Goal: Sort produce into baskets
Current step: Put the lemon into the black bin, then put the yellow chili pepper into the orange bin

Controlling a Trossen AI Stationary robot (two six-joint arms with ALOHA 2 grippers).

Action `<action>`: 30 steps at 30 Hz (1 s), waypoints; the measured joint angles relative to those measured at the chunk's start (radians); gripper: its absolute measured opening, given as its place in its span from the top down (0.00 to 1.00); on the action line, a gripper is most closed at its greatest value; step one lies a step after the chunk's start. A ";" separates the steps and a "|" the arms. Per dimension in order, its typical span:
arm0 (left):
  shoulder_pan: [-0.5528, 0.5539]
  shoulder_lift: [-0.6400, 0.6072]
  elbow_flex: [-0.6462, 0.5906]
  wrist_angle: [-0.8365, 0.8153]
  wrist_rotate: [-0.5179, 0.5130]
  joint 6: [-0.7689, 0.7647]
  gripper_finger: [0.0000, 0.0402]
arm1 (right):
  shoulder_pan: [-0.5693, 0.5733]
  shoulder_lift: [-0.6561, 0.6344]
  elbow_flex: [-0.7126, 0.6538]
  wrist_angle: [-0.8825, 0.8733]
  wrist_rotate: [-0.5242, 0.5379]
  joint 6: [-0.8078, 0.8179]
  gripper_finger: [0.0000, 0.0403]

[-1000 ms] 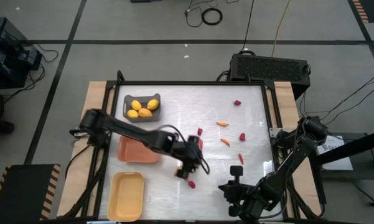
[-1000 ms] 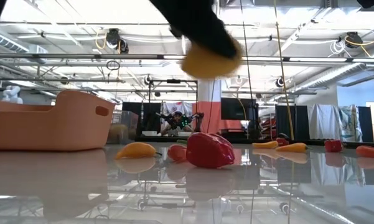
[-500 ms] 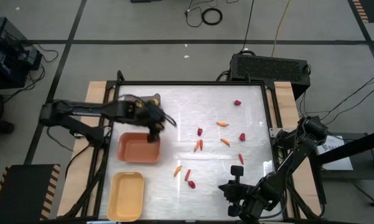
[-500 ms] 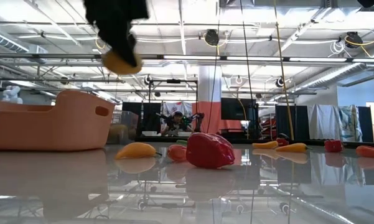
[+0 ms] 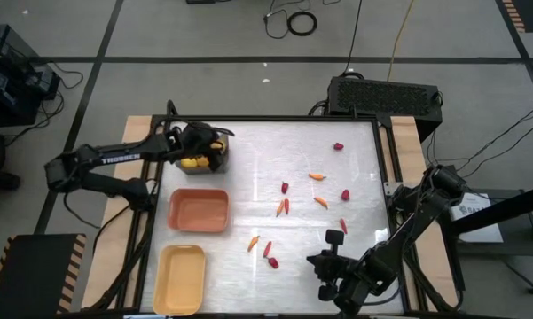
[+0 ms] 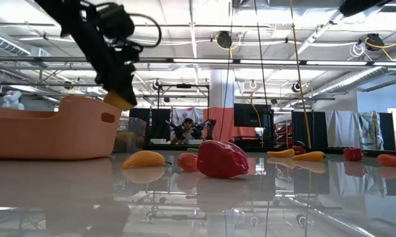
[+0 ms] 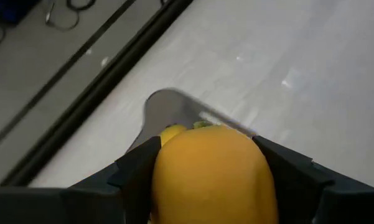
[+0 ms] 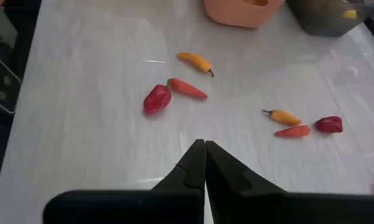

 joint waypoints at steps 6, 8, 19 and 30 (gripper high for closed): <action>0.021 0.005 -0.017 0.028 0.044 -0.049 0.38 | 0.008 0.000 0.000 -0.010 -0.009 -0.001 1.00; 0.021 0.005 -0.017 0.026 0.044 -0.049 0.38 | 0.009 0.000 0.000 -0.013 -0.009 -0.002 1.00; 0.021 0.005 -0.017 0.017 0.094 -0.073 0.38 | 0.009 0.000 0.000 -0.018 -0.009 0.000 1.00; 0.021 0.005 -0.017 0.016 0.111 -0.073 0.23 | 0.009 0.000 0.000 -0.018 -0.009 -0.002 1.00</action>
